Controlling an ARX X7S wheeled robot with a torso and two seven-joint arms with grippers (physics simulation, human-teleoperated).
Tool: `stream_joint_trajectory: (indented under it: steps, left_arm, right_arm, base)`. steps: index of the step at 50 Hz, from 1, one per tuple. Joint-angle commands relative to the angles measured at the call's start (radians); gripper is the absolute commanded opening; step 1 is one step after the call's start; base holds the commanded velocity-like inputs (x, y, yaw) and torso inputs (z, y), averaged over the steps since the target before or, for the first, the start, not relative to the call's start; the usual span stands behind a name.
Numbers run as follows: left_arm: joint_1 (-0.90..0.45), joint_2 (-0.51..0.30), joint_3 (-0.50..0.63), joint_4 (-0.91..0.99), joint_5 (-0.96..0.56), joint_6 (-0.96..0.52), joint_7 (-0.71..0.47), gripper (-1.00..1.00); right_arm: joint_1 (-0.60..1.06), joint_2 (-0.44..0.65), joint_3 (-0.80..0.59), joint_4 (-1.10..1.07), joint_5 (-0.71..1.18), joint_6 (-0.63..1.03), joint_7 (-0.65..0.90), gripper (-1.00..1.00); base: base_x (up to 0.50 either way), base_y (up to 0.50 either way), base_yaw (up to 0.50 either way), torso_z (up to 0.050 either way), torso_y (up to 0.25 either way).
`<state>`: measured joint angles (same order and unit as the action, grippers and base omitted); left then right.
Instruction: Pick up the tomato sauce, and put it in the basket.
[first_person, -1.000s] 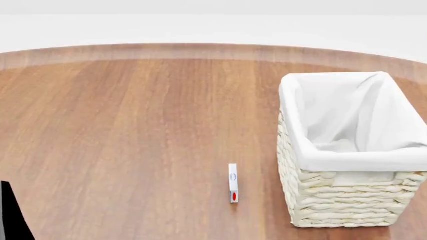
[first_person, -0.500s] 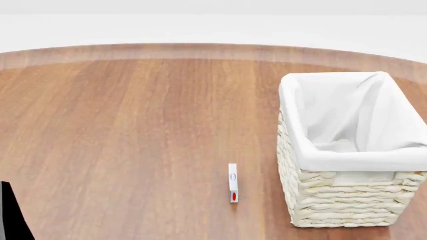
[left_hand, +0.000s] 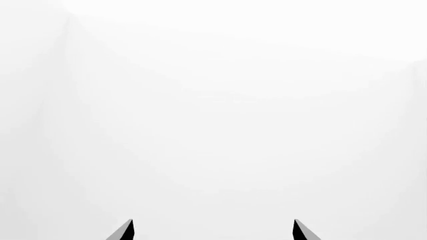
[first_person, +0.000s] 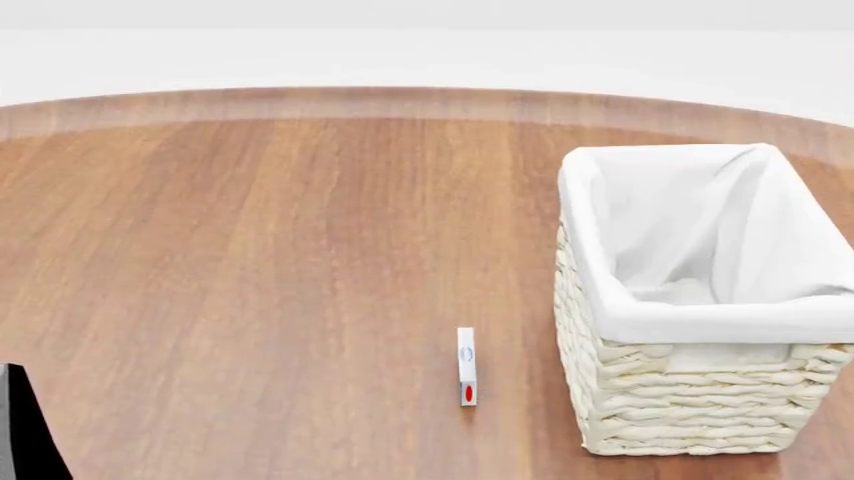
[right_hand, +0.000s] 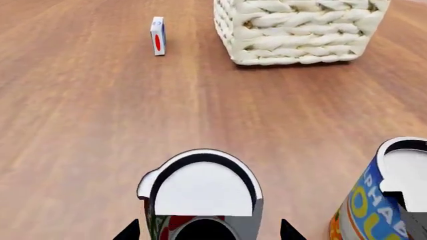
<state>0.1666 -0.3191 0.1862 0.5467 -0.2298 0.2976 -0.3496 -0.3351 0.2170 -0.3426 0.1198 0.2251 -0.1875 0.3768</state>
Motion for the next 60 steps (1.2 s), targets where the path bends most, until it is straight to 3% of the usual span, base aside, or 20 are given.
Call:
stream_joint_trajectory:
  steps: [1,10,11,30,60]
  left_arm:
    - [0.001,-0.003,0.005,0.004,0.007,-0.002,-0.005,1.00]
    - [-0.001,-0.004,0.009,-0.003,0.009,0.002,-0.007,1.00]
    - [-0.001,-0.004,0.010,-0.001,0.009,0.001,-0.008,1.00]
    - [-0.002,-0.010,0.014,-0.003,0.005,0.004,-0.013,1.00]
    - [0.002,-0.021,0.002,-0.014,-0.012,0.020,-0.026,1.00]
  right_arm:
    - [0.024,-0.017,-0.004,0.098,0.024,-0.036,-0.025,1.00]
    - [0.038,-0.022,-0.014,0.142,0.022,-0.050,-0.033,1.00]
    - [0.038,-0.022,-0.015,0.143,0.021,-0.050,-0.032,-1.00]
    - [0.048,-0.018,-0.029,0.143,0.019,-0.057,-0.030,-1.00]
    - [0.035,0.105,-0.032,-0.396,-0.088,0.164,0.102,-1.00]
  base:
    - [0.00,0.00,0.00,0.000,0.000]
    - [0.00,0.00,0.00,0.000,0.000]
    - [0.00,0.00,0.00,0.000,0.000]
    - [0.00,0.00,0.00,0.000,0.000]
    - [0.00,0.00,0.00,0.000,0.000]
